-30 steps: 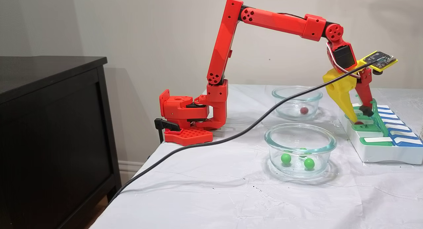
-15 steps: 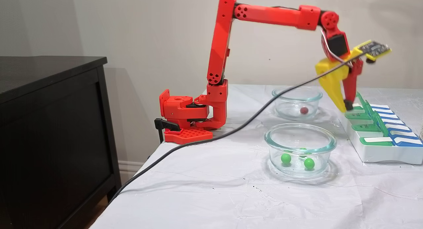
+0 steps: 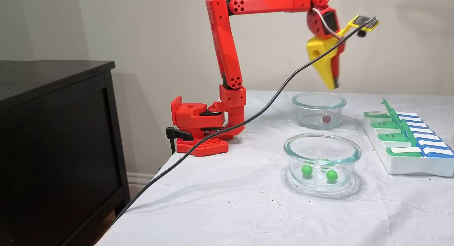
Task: Sort medicines into box.
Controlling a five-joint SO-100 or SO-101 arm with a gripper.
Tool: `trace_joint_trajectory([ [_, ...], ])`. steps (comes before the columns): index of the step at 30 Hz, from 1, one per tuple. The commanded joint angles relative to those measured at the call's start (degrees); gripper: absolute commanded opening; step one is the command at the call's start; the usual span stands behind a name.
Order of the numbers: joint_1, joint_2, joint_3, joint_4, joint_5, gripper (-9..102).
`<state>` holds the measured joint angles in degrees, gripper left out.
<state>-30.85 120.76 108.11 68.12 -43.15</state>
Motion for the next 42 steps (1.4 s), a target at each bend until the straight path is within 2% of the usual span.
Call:
trace_joint_trajectory([
  [1,-2.4,6.2,1.6,-4.3,-4.0,0],
  [6,-0.9,6.2,7.4,-11.1,-8.1,0],
  [8,-0.6,6.1,8.1,-12.5,-7.9,7],
  [16,-1.7,6.2,7.6,-10.3,-7.1,14],
  [31,-1.7,0.5,10.5,-15.8,-7.3,23],
  [37,-1.8,-0.6,11.5,-17.2,-7.8,21],
  [42,-1.8,-1.9,11.6,-17.8,-8.5,14],
])
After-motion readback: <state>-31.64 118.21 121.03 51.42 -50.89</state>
